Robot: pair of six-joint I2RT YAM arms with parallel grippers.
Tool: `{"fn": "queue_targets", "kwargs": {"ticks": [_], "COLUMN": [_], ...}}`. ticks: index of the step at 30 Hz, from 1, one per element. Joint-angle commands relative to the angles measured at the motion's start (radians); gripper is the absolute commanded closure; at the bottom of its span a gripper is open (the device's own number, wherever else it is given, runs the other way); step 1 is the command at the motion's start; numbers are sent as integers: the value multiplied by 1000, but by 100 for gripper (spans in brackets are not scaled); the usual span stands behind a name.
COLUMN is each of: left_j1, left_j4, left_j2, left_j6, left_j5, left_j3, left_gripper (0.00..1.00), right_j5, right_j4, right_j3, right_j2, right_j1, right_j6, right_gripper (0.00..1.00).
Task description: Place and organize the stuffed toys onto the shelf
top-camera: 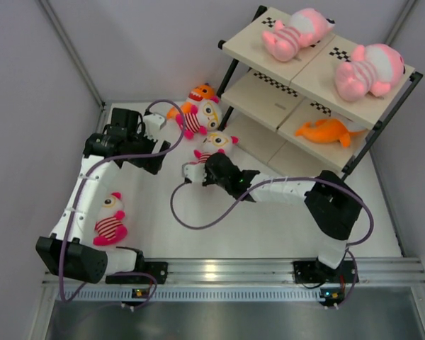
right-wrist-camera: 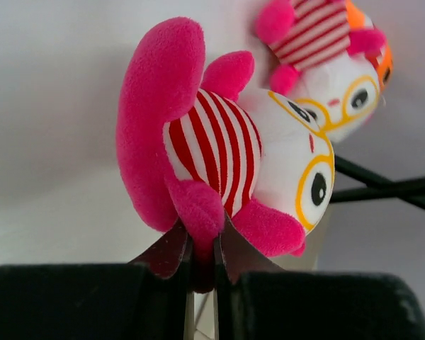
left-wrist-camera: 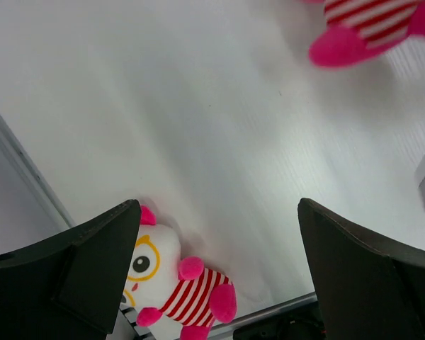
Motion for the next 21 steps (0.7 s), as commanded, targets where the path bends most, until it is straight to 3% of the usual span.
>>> {"fn": "queue_targets", "kwargs": {"ticks": [1,9,13,21], "left_j1": [1,1,1,1], "left_j4": [13,20,23,21], "left_j2": [-24,-30,-39,-35], "left_j6": [-13,1,7,12], "left_j5": [-52,-52,-37,-32], "left_j3": [20,-3,-9,-14], "left_gripper": [1,1,1,1], "right_j5": [31,235,148,134], "right_j4": [-11,87,110,209], "right_j3": [73,162,124,96], "right_j2": [-66,40,47,138], "right_j1": [-91,-218,-264,-402], "right_j6": [26,-67,-22,-52], "right_gripper": [100,100,100,100]}}
